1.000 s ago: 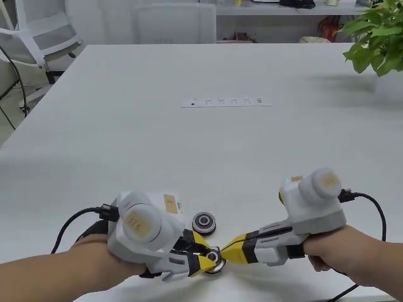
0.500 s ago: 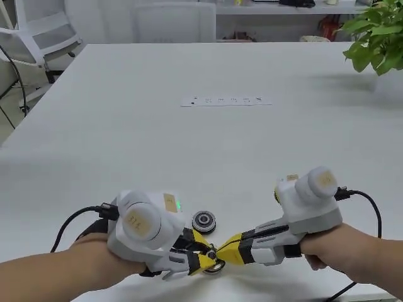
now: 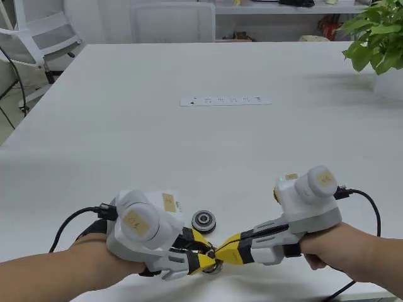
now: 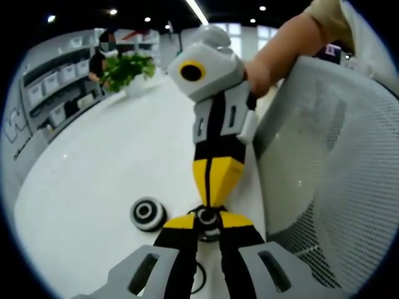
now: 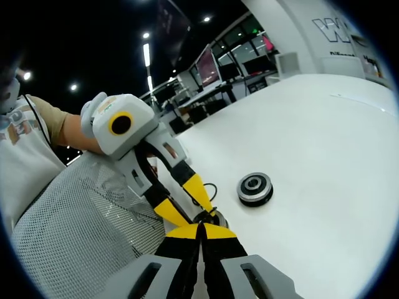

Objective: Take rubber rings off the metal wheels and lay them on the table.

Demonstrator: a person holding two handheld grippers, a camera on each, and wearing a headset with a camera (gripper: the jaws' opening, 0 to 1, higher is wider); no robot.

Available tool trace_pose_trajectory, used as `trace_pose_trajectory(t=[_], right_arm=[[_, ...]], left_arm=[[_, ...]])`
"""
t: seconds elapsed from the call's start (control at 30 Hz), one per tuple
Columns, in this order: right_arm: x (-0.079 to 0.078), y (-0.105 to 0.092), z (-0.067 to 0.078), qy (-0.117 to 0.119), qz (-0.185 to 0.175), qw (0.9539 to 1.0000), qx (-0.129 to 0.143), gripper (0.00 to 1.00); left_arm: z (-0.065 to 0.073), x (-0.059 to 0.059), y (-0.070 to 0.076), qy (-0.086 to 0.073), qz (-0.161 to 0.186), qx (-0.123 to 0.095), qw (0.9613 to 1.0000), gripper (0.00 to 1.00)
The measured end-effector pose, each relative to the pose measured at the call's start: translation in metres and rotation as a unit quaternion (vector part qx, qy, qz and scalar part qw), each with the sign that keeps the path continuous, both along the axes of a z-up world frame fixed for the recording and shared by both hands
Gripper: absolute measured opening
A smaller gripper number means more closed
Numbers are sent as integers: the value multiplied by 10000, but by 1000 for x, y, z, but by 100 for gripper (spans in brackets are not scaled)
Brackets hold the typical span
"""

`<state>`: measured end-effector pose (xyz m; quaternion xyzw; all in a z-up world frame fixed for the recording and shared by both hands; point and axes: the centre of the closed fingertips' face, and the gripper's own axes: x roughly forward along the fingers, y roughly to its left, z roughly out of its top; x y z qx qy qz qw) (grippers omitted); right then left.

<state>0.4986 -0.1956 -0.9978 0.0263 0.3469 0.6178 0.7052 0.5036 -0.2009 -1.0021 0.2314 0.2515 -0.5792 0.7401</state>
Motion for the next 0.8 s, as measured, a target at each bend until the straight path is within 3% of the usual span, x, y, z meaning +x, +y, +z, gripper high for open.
trace_pose_trajectory(t=[0.33, 0.4, 0.47, 0.8], right_arm=[[4, -5, -2, -46, -71, 10000, -50, 0], [4, -5, -2, -58, -63, 10000, -48, 0], [4, -5, -2, -65, -56, 10000, -48, 0], [10, -8, 6, -62, -191, 9998, 70, 0]], left_arm=[[0, -1, -1, -28, -80, 31, 10000, 14], [1, -2, 0, -7, -95, 35, 9999, 14], [2, -4, 0, 139, -107, -8, 9998, 16], [20, -13, 2, 205, -276, -171, 9993, 19]])
